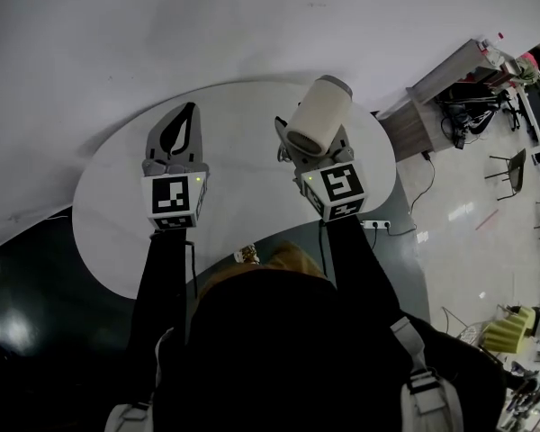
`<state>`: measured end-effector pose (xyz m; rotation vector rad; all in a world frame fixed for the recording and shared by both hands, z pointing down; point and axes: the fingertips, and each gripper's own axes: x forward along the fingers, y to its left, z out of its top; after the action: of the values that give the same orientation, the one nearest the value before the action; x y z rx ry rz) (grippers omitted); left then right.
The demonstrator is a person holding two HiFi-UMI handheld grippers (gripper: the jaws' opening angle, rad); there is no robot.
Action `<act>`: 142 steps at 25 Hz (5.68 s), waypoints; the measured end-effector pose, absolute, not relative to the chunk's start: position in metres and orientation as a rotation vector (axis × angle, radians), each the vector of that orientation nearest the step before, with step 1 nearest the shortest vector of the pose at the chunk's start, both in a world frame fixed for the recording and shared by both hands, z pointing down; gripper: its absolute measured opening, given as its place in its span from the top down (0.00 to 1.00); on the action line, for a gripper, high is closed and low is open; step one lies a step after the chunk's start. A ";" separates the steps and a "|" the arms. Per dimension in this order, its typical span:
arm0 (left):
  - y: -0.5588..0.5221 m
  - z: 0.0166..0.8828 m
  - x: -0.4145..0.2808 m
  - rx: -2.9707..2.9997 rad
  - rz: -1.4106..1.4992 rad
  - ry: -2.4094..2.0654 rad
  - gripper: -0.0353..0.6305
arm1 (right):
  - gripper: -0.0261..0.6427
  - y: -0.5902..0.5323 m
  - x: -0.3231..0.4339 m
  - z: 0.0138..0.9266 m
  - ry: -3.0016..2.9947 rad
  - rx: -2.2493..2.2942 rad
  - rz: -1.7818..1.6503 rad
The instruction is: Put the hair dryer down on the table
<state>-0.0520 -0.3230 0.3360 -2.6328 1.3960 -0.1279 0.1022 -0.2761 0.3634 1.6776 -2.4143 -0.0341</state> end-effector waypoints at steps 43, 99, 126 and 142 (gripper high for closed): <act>-0.316 0.370 -0.103 -2.617 -0.238 1.504 0.93 | 0.64 -0.243 -0.025 0.636 -1.998 0.437 0.094; -0.299 0.382 -0.138 -2.647 -0.219 1.636 0.93 | 0.53 -0.245 -0.052 0.651 -2.029 0.458 0.250; -0.323 0.377 -0.101 -2.631 -0.309 1.515 0.93 | 0.53 -0.308 -0.003 0.408 -2.544 1.351 -0.063; -0.322 0.362 -0.048 -2.703 -0.262 1.430 0.93 | 0.53 -0.307 0.037 0.374 -2.559 1.496 -0.100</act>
<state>-0.0480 -0.3222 0.3621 -2.7030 1.4303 -0.2625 0.0366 -0.3072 0.3744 1.4960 -2.5594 -0.1004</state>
